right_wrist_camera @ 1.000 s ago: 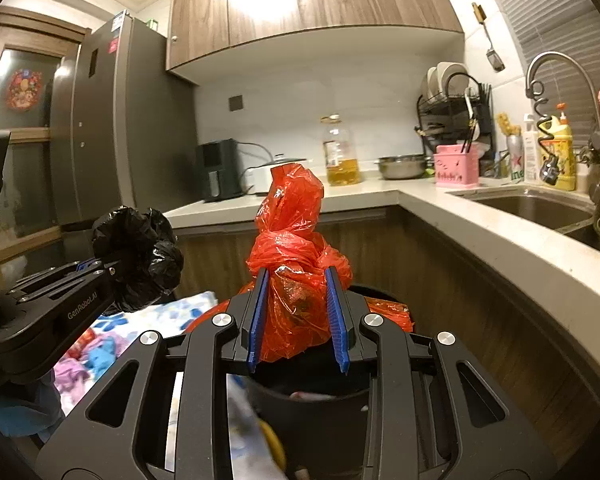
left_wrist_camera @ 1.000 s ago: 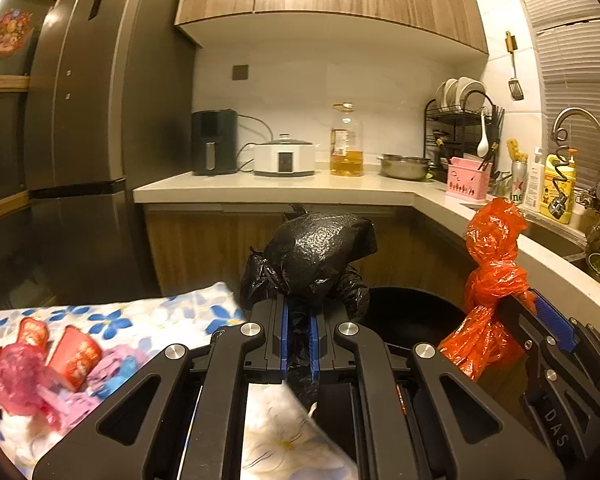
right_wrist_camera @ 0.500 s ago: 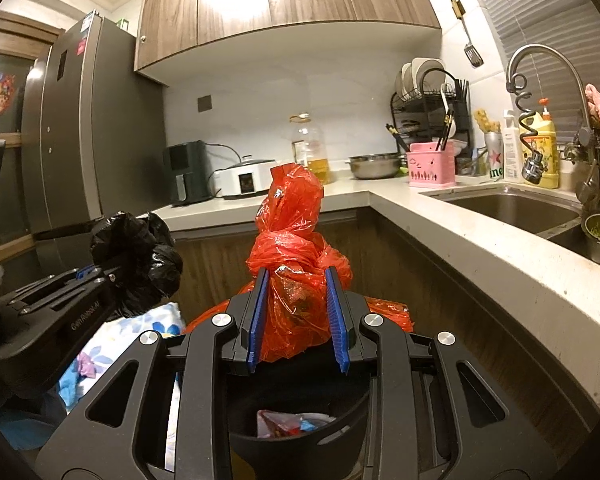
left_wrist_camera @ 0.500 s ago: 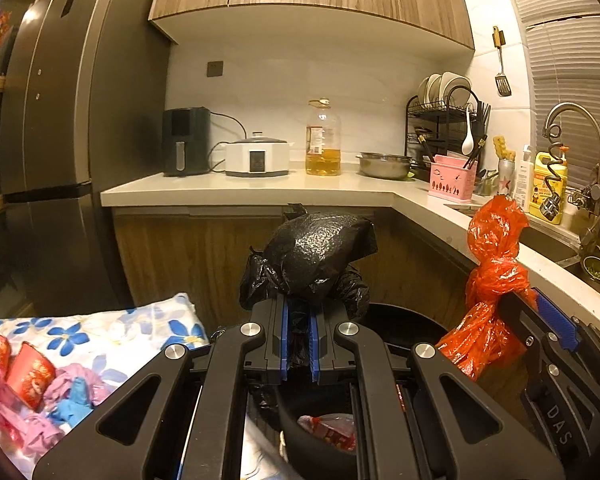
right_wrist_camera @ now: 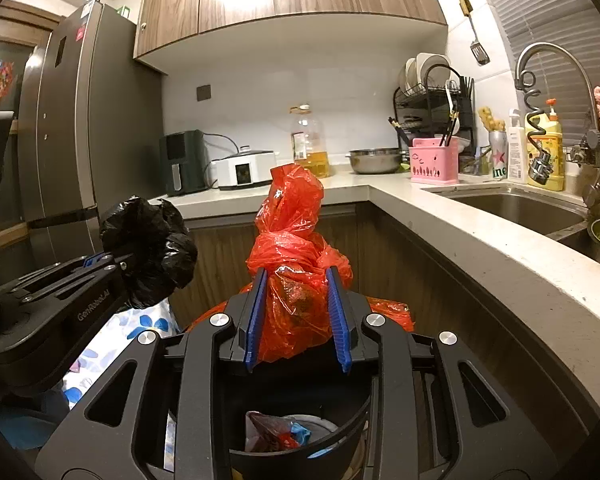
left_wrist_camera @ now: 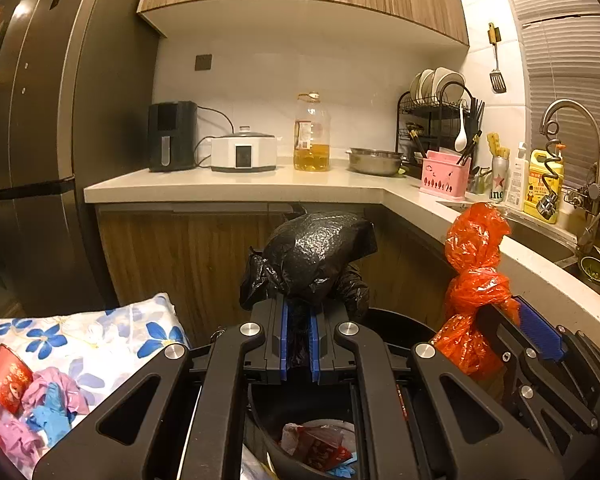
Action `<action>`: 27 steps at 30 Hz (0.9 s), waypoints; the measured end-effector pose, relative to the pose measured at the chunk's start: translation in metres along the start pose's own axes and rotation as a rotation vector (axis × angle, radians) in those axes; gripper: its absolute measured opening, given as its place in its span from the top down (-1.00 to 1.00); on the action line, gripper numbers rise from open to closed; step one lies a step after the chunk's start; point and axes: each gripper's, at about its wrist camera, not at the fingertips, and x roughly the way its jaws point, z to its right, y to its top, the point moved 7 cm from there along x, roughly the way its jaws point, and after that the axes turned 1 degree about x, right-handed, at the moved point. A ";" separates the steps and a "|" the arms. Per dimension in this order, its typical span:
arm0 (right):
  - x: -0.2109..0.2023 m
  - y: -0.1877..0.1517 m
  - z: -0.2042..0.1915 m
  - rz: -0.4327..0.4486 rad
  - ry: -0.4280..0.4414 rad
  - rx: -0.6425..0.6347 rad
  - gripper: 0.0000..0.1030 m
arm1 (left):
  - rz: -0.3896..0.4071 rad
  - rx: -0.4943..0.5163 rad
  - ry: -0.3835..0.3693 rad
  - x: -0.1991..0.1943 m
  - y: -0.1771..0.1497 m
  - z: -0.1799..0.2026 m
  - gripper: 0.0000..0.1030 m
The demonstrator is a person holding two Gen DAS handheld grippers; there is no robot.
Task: Collect trash
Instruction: 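Carry the black bag and red bag over the black trash bin with both tools, then open both tools to drop the black and red bags into the bin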
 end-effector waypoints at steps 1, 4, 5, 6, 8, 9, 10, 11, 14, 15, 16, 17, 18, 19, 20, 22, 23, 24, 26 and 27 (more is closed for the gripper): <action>0.002 0.000 0.000 -0.002 0.001 -0.002 0.43 | -0.001 0.002 -0.002 0.001 0.000 0.001 0.84; 0.005 -0.001 0.000 -0.005 0.006 -0.005 0.42 | -0.006 0.013 -0.008 0.006 -0.001 0.003 0.84; 0.007 -0.001 0.000 -0.005 0.008 -0.006 0.42 | -0.009 0.015 -0.013 0.008 -0.001 0.004 0.84; 0.007 -0.002 0.000 -0.005 0.009 -0.006 0.42 | -0.010 0.015 -0.015 0.009 -0.001 0.004 0.84; 0.009 -0.002 0.000 -0.005 0.010 -0.006 0.41 | -0.011 0.016 -0.024 0.011 -0.002 0.006 0.84; 0.011 -0.002 0.001 -0.008 0.012 -0.006 0.40 | -0.011 0.019 -0.026 0.011 -0.002 0.006 0.84; 0.011 -0.002 0.001 -0.010 0.011 -0.006 0.38 | -0.010 0.023 -0.025 0.012 -0.002 0.006 0.84; 0.012 -0.002 0.001 -0.011 0.011 -0.007 0.37 | -0.011 0.027 -0.027 0.013 -0.003 0.007 0.84; 0.016 -0.004 0.002 -0.019 0.012 -0.006 0.27 | -0.014 0.031 -0.030 0.015 -0.004 0.007 0.83; 0.017 -0.004 0.002 -0.021 0.011 -0.004 0.22 | -0.017 0.030 -0.032 0.017 -0.004 0.007 0.83; 0.018 -0.005 0.002 -0.022 0.012 -0.003 0.18 | -0.020 0.028 -0.035 0.018 -0.005 0.007 0.83; 0.019 -0.005 0.002 -0.023 0.013 -0.003 0.15 | -0.021 0.028 -0.036 0.018 -0.005 0.007 0.83; 0.019 -0.005 0.003 -0.022 0.012 -0.002 0.11 | -0.024 0.028 -0.036 0.019 -0.006 0.006 0.81; 0.018 -0.006 0.001 -0.022 0.011 -0.002 0.08 | -0.027 0.028 -0.036 0.020 -0.006 0.006 0.72; 0.018 -0.006 0.002 -0.022 0.009 -0.002 0.05 | -0.031 0.028 -0.042 0.021 -0.007 0.006 0.65; 0.018 -0.006 0.004 -0.021 0.001 0.003 -0.03 | -0.034 0.029 -0.049 0.021 -0.009 0.006 0.38; 0.018 -0.005 0.006 -0.019 -0.003 0.007 -0.04 | -0.032 0.031 -0.051 0.021 -0.010 0.006 0.31; 0.017 -0.005 0.008 -0.018 -0.008 0.015 -0.07 | -0.031 0.036 -0.050 0.021 -0.011 0.006 0.25; 0.017 -0.005 0.011 -0.020 -0.017 0.024 -0.10 | -0.030 0.035 -0.045 0.021 -0.012 0.004 0.07; 0.017 -0.006 0.013 -0.022 -0.024 0.026 -0.12 | -0.031 0.032 -0.047 0.021 -0.013 0.003 0.04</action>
